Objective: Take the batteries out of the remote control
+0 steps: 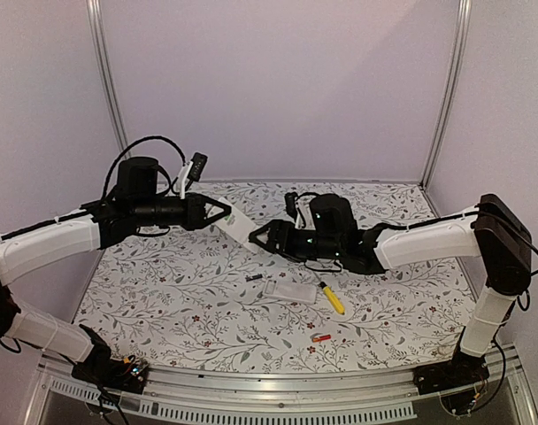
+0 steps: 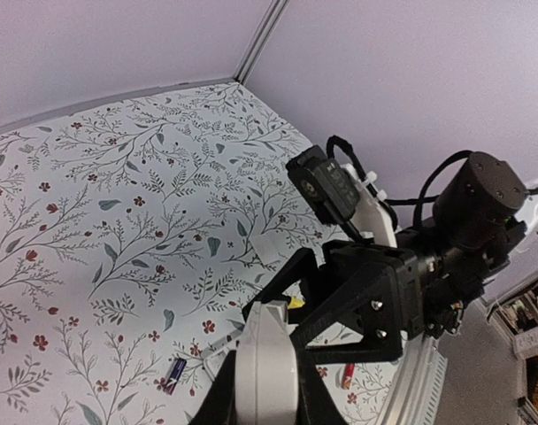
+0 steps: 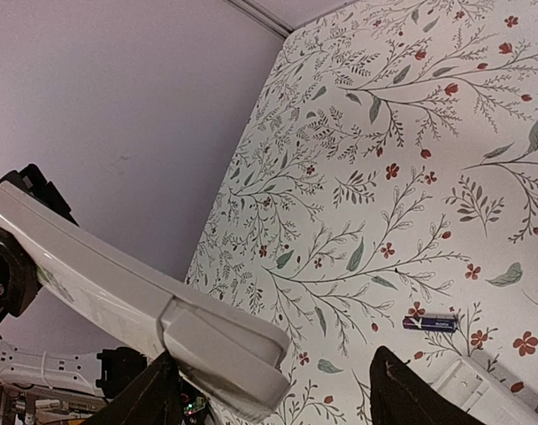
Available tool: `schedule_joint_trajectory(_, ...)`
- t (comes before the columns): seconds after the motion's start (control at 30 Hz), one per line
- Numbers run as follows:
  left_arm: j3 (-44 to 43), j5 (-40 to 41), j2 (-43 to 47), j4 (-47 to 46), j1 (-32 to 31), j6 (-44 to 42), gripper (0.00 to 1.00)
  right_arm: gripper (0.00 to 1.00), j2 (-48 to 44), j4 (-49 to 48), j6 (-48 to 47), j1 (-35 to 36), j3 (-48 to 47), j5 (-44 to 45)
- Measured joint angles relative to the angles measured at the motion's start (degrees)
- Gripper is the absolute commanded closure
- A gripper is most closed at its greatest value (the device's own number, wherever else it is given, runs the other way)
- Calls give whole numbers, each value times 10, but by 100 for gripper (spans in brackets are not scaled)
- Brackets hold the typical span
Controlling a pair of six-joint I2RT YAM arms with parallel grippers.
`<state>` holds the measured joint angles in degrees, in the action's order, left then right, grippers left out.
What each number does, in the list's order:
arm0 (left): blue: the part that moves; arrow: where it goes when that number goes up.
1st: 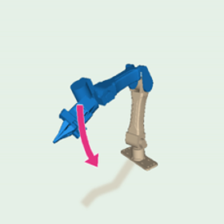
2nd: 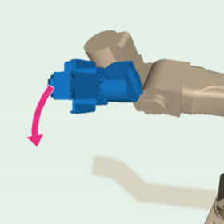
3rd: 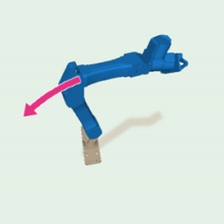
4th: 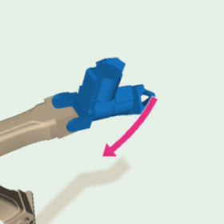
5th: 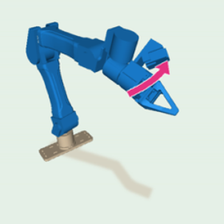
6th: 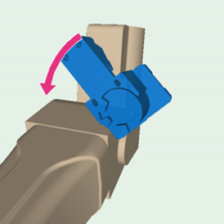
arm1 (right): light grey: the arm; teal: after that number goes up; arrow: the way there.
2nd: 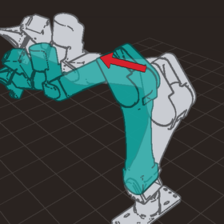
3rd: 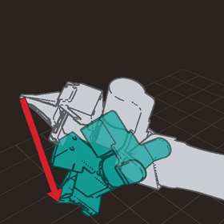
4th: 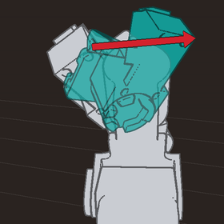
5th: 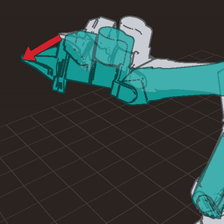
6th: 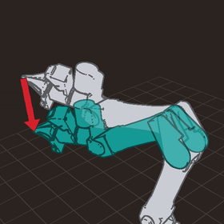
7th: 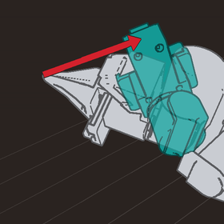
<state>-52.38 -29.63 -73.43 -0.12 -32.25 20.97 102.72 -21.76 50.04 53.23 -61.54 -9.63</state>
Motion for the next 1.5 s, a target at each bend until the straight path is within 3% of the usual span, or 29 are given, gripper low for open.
schedule_joint_trajectory(0.5, 0, -5, -14, 0, -2, -15, 100, 34, 10, 16, 28, 2, -6, 12)
schedule_joint_trajectory(0.73, 0, 16, -17, 10, -5, -30, 100, 54, 30, 21, 36, 3, -25, 7)
schedule_joint_trajectory(1.3, 0, 51, -15, 23, -17, -33, 100, 59, 31, 19, 48, 5, -17, 19)
schedule_joint_trajectory(1.5, 0, 34, 7, 17, -13, -24, 100, 60, 30, 66, 51, -6, 12, 58)
